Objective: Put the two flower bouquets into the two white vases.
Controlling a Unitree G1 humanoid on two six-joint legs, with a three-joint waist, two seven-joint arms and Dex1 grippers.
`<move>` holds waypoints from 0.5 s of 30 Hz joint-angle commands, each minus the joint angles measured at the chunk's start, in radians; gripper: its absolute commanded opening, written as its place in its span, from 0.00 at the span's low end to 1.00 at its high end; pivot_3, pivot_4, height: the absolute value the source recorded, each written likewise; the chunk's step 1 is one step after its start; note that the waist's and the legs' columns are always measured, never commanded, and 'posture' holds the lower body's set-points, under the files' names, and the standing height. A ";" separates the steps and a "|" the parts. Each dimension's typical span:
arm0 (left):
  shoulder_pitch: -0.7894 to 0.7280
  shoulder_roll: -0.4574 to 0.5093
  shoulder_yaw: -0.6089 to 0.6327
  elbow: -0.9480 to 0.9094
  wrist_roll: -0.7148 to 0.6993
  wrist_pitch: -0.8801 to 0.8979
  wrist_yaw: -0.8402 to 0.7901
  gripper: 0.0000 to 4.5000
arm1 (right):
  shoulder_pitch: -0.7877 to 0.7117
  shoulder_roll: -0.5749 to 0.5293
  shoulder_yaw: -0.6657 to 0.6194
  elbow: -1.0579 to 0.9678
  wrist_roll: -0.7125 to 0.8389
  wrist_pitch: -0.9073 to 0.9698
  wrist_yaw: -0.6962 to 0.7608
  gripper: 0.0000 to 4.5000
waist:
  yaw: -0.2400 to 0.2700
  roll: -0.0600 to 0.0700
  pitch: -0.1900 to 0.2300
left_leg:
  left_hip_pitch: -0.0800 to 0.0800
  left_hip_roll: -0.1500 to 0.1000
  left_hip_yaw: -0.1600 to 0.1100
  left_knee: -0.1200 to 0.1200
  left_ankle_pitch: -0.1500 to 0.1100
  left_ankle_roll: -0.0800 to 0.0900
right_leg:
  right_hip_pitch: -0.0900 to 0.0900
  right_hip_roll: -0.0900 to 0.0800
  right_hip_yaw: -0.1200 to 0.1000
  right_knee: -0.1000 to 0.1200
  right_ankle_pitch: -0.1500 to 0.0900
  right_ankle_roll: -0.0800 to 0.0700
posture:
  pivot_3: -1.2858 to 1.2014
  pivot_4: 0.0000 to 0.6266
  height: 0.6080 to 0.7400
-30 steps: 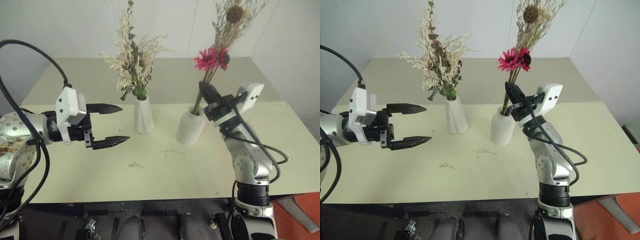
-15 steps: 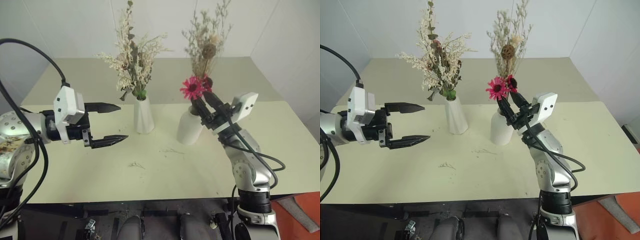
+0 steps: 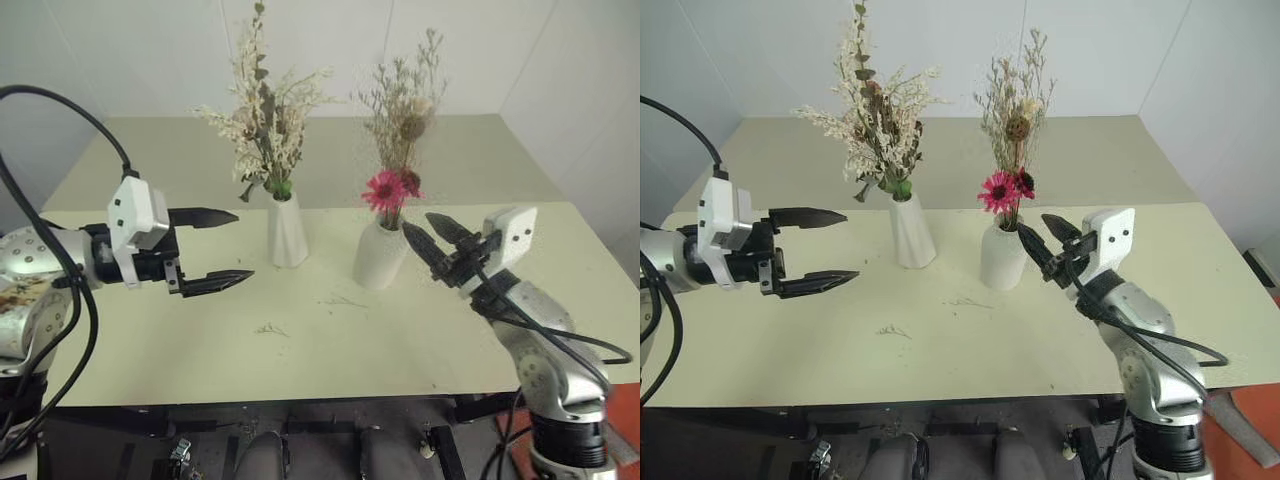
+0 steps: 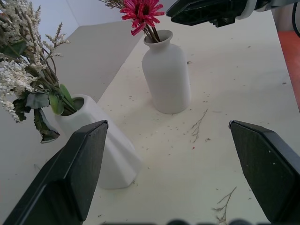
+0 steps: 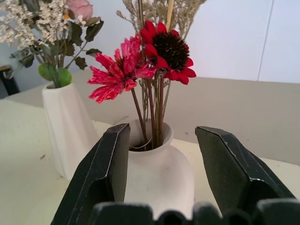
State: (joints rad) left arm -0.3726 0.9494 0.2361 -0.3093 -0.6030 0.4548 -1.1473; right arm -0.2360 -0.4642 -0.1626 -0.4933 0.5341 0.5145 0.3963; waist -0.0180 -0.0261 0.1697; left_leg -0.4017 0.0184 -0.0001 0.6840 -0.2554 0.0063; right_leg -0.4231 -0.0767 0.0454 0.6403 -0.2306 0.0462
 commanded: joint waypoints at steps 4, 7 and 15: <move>0.033 0.003 0.038 -0.015 0.012 -0.031 0.009 1.00 | 0.126 -0.243 -0.201 -0.108 0.114 0.095 0.175 0.62 | 0.006 0.000 0.000 | -0.001 0.000 0.000 0.000 0.000 0.000 | 0.000 -0.001 0.000 -0.001 0.000 0.001 | 0.52 0.24 1.00; 0.074 0.020 0.073 -0.028 0.008 -0.030 0.005 1.00 | 0.194 -0.386 -0.347 -0.060 0.162 0.101 0.342 0.62 | 0.006 -0.001 0.000 | -0.001 0.000 0.000 0.000 0.000 0.000 | 0.001 -0.001 0.000 -0.001 0.000 0.001 | 0.52 0.24 1.00; 0.168 0.068 0.180 -0.032 0.005 -0.031 -0.016 1.00 | 0.326 -0.617 -0.563 0.166 0.136 -0.003 0.757 0.62 | 0.000 -0.002 0.000 | 0.004 0.000 0.001 -0.001 0.000 0.000 | 0.005 0.000 0.001 -0.002 -0.001 0.000 | 0.52 0.24 1.00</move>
State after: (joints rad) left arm -0.2108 0.9963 0.3653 -0.3236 -0.5887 0.4398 -1.1574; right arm 0.0960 -1.0538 -0.6590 -0.3499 0.6690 0.5503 1.0851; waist -0.0177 -0.0277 0.1693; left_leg -0.3973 0.0188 0.0016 0.6829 -0.2555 0.0065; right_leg -0.4185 -0.0769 0.0464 0.6388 -0.2314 0.0464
